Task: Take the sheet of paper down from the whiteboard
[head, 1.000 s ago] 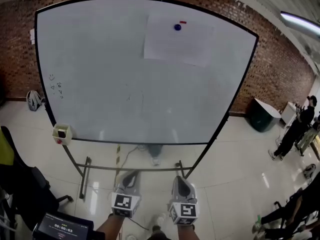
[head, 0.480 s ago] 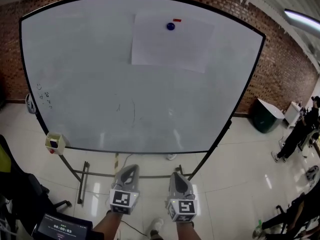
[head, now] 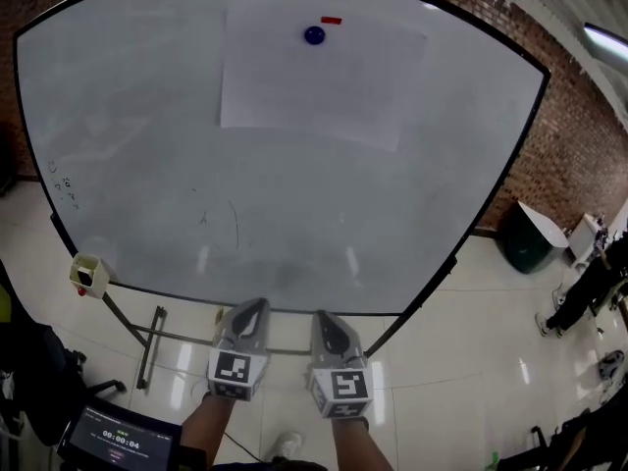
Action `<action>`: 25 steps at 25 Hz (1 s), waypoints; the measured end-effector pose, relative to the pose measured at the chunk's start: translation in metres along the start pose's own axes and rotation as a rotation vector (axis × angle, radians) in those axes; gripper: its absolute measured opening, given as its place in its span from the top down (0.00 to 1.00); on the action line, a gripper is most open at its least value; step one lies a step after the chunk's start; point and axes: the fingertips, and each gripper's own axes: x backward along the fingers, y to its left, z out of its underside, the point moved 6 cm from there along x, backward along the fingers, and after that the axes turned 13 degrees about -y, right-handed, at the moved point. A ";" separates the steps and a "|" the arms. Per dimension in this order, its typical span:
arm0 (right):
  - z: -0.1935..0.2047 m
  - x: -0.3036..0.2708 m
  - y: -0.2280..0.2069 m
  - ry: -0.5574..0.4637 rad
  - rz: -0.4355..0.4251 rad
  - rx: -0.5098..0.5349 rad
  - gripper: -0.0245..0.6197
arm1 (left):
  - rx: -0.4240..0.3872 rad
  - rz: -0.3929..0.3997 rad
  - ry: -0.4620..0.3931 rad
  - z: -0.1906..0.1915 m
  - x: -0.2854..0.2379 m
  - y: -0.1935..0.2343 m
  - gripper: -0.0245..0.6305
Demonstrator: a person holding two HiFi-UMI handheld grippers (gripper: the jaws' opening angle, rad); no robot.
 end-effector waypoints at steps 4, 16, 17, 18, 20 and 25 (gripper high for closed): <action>-0.012 -0.023 -0.014 -0.018 -0.069 -0.024 0.94 | -0.041 -0.030 -0.019 -0.013 -0.027 -0.003 0.96; -0.018 -0.068 -0.028 -0.083 -0.108 -0.091 0.94 | -0.099 -0.076 -0.123 -0.052 -0.065 0.025 0.96; -0.022 -0.070 -0.031 -0.095 -0.107 -0.100 0.94 | -0.116 -0.070 -0.136 -0.059 -0.068 0.027 0.96; -0.026 -0.071 -0.035 -0.107 -0.107 -0.111 0.94 | -0.128 -0.064 -0.149 -0.068 -0.073 0.027 0.96; -0.038 -0.075 -0.042 -0.136 -0.116 -0.117 0.94 | -0.154 -0.053 -0.186 -0.095 -0.083 0.027 0.96; -0.075 -0.095 -0.061 -0.227 -0.118 -0.104 0.94 | -0.343 -0.038 -0.329 -0.163 -0.121 0.033 0.96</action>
